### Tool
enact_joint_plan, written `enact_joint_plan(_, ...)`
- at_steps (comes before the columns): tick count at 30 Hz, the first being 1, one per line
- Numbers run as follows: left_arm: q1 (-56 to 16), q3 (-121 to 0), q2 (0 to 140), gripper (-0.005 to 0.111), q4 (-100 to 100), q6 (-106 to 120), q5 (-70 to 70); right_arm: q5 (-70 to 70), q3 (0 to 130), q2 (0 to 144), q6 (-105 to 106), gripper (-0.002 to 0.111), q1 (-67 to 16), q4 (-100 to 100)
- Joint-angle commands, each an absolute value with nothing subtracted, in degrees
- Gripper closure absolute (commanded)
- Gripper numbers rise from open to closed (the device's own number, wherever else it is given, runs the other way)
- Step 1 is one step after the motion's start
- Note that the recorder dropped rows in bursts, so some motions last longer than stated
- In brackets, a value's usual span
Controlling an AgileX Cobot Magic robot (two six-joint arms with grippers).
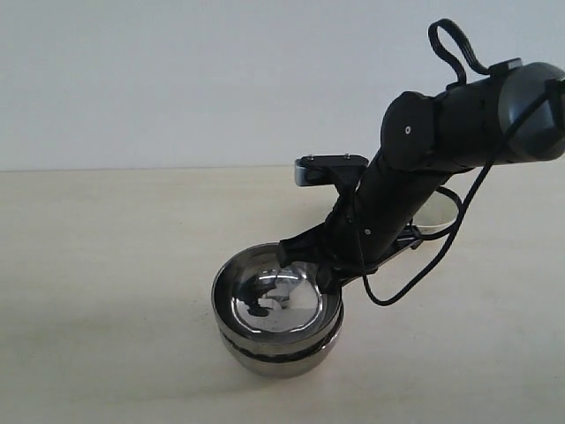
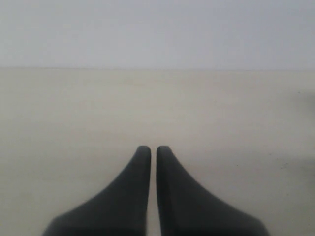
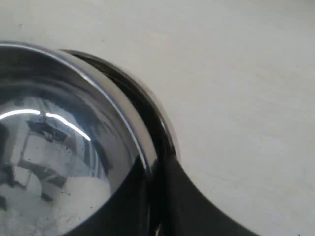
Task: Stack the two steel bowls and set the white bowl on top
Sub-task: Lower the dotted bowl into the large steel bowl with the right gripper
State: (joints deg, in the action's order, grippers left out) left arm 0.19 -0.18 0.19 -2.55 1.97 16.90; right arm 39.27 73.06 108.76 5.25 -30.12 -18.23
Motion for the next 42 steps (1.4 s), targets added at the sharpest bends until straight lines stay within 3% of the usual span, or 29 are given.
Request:
enact_joint_plan(1,0.38,0.0,0.0,0.103,-2.34,1.89,16.98,39.54,73.13,108.61,5.27,0.108,-29.68,-17.26)
enact_joint_plan(19,0.38,0.0,0.0,0.103,-2.34,1.89,16.98,42.33,73.13,108.61,5.51,0.108,-29.68,-17.6)
enact_joint_plan(22,0.38,0.0,0.0,0.103,-2.34,1.89,16.98,42.47,73.13,108.61,5.51,0.093,-29.68,-17.6)
enact_joint_plan(24,0.38,0.0,0.0,0.103,-2.34,1.89,16.98,42.47,73.13,108.61,5.65,0.073,-29.68,-17.6)
enact_joint_plan(26,0.38,0.0,0.0,0.103,-2.34,1.89,16.98,42.72,73.13,108.61,5.99,0.066,-29.68,-17.6)
enact_joint_plan(42,0.38,0.0,0.0,0.103,-2.34,1.89,16.98,42.81,73.13,104.44,7.11,0.066,-29.68,-17.47)
